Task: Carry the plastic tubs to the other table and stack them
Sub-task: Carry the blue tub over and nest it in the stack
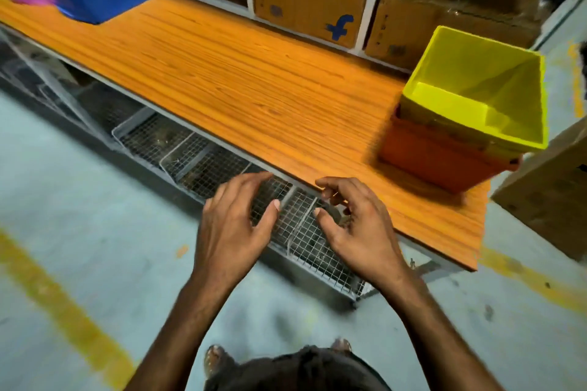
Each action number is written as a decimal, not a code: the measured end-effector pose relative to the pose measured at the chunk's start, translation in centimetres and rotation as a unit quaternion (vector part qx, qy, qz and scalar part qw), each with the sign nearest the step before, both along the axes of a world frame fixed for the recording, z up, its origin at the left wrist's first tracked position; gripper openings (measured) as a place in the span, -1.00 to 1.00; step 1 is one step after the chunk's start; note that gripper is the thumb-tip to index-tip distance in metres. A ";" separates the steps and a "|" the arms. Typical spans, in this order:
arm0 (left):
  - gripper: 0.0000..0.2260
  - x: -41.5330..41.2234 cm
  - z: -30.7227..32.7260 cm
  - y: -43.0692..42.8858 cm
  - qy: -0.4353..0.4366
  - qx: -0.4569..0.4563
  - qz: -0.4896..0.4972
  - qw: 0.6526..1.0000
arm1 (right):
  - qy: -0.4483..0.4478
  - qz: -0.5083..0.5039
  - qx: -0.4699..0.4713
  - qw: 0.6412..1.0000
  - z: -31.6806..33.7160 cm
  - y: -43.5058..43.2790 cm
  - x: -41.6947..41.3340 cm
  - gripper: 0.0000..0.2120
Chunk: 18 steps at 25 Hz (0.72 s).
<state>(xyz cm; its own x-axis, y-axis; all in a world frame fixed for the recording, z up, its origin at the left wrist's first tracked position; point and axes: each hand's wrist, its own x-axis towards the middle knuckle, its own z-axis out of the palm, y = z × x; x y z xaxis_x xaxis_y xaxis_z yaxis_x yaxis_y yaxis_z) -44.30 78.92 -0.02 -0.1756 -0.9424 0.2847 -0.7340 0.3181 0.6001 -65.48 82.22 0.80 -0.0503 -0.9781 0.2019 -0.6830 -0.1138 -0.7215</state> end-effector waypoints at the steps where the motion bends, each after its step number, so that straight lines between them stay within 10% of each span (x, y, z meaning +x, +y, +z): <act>1: -0.62 2.2 -0.6 0.4 0.004 0.010 0.009 1.000 | 0.010 0.008 0.011 1.000 -0.7 -0.1 2.4 -0.61; 18: -0.68 35.8 -1.7 -6.2 0.110 0.055 0.231 0.965 | -0.006 0.170 0.015 0.985 -2.1 -13.7 37.4 -0.65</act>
<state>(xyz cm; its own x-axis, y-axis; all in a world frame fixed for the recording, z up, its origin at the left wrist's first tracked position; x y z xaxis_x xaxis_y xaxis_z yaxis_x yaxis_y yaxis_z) -8.46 72.74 -1.71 0.3232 -0.9327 0.1602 -0.6334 -0.0874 0.7688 -28.06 68.48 -1.31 0.2786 -0.9446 0.1738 -0.6008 -0.3126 -0.7357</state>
